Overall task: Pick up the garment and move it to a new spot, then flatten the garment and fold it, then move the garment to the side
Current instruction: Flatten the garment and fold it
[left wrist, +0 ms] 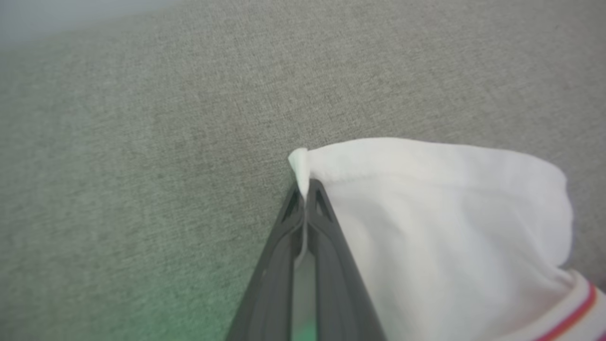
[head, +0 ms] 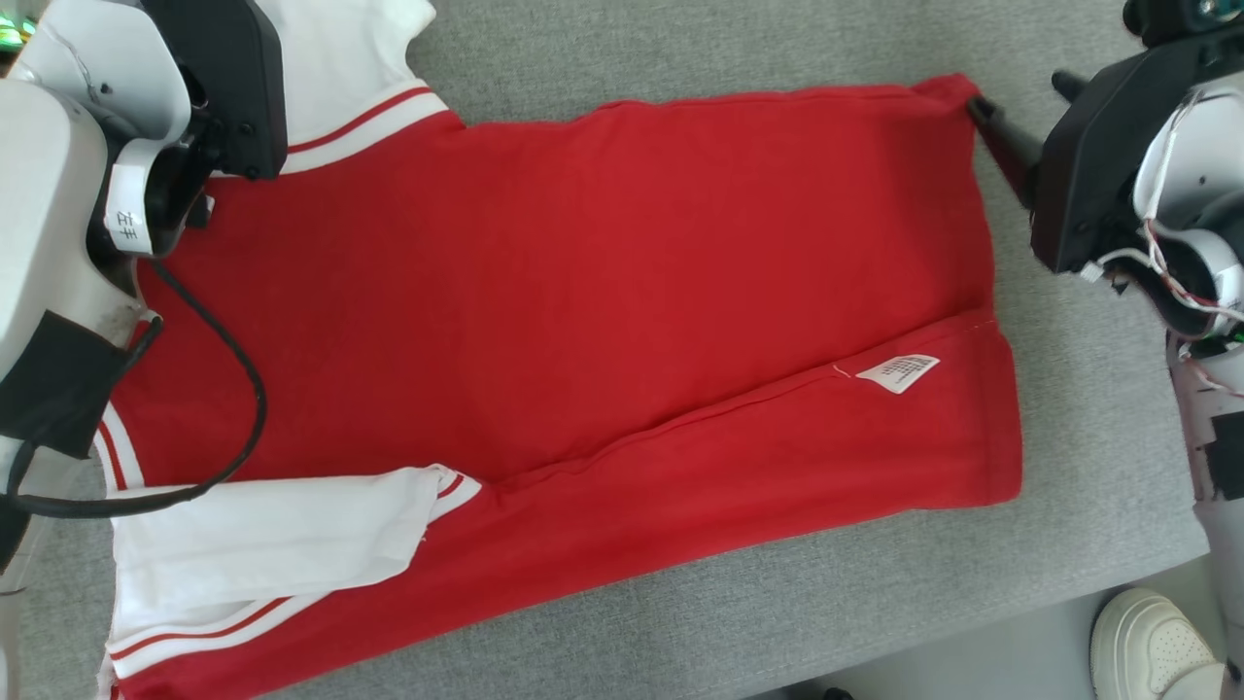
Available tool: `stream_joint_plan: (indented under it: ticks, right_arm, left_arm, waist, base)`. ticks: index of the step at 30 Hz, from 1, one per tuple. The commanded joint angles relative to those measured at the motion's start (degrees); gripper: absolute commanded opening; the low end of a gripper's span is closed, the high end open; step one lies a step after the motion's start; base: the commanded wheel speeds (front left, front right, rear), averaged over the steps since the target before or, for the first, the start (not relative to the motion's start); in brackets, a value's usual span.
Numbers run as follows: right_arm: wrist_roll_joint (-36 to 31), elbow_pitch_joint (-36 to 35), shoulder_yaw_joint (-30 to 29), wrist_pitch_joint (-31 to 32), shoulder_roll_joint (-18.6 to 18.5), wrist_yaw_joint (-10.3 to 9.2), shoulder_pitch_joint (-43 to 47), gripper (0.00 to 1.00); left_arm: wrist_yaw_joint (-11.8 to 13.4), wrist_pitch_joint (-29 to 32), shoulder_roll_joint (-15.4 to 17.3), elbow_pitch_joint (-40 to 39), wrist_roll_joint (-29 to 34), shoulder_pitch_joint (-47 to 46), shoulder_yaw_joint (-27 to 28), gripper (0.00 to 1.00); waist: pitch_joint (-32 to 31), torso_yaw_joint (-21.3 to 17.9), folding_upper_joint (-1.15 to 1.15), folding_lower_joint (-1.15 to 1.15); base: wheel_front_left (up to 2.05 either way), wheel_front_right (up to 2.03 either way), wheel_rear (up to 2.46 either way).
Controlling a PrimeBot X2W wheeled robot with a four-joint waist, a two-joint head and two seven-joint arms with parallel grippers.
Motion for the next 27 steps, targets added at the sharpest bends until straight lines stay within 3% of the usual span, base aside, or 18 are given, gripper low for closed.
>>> stream_joint_plan:
  ticks: [1,10,11,12,15,20,27]
  right_arm:
    - [-0.05,0.04,0.25,0.6,0.25,-0.1,1.01,1.0]
    - [1.19,6.26,6.58,-2.13,0.42,-0.1,-2.82,1.0]
    - [1.26,7.22,7.17,-2.42,0.22,-0.1,-3.27,0.4]
    - [1.37,8.13,7.69,-2.73,0.01,-0.1,-3.6,0.03]
    - [1.14,10.18,7.5,-4.29,-1.13,-0.1,-4.04,0.0]
    - [-2.05,12.13,3.84,-10.88,-0.78,-0.11,-3.71,0.0]
    - [-2.67,13.51,2.92,-14.82,-1.2,-0.11,0.74,0.0]
  left_arm:
    - [0.1,1.45,0.18,0.81,-0.1,2.32,-1.1,0.0]
    - [0.08,0.34,0.51,-0.27,0.04,1.71,-1.12,0.0]
    - [-0.08,-0.05,0.26,-0.41,-0.17,1.84,-1.08,0.0]
    - [-0.43,-0.67,-0.01,-0.6,-0.36,2.01,-1.05,0.0]
    - [-1.23,-3.84,-0.56,-1.18,-0.3,2.19,-0.65,0.0]
    - [-2.56,-14.66,-2.38,-1.61,-1.41,3.12,2.1,0.0]
    - [-7.56,-22.68,-5.64,-4.45,-9.73,9.94,6.55,0.0]
  waist:
    - [0.5,0.22,0.0,0.0]
    - [1.64,1.42,0.0,0.0]
    - [1.6,1.63,0.0,0.0]
    - [1.5,1.79,0.0,0.0]
    - [1.03,2.25,0.0,0.0]
    - [-0.99,3.21,0.0,0.0]
    - [-6.63,6.23,0.0,0.0]
  base:
    - [0.0,0.0,0.0]
    - [0.0,0.0,0.0]
    - [0.0,0.0,0.0]
    - [0.0,0.0,0.0]
    - [0.0,0.0,0.0]
    - [0.0,0.0,0.0]
    - [0.0,0.0,0.0]
